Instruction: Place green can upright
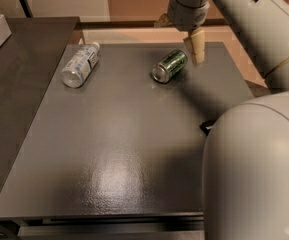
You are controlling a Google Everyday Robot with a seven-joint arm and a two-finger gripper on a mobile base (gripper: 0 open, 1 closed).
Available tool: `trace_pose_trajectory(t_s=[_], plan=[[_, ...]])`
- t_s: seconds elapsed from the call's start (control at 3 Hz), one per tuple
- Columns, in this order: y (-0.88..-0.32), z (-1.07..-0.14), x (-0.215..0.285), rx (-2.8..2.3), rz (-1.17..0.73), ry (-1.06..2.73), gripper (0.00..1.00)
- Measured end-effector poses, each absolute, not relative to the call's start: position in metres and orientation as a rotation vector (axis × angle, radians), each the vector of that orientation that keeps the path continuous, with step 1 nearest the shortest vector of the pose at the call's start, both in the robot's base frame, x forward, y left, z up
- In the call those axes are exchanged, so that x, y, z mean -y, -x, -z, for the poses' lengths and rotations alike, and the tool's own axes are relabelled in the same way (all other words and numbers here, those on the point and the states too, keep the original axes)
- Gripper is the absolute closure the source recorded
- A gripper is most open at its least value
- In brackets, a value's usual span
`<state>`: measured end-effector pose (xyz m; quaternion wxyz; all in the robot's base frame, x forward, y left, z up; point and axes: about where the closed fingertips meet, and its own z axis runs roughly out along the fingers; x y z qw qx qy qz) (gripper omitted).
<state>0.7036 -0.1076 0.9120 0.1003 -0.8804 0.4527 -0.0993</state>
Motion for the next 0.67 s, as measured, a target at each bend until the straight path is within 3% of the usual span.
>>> trace_pose_trajectory(t_s=[0.67], plan=[[-0.729, -0.871, 0.109, -1.234, 0.287, 2.763, 0.0]])
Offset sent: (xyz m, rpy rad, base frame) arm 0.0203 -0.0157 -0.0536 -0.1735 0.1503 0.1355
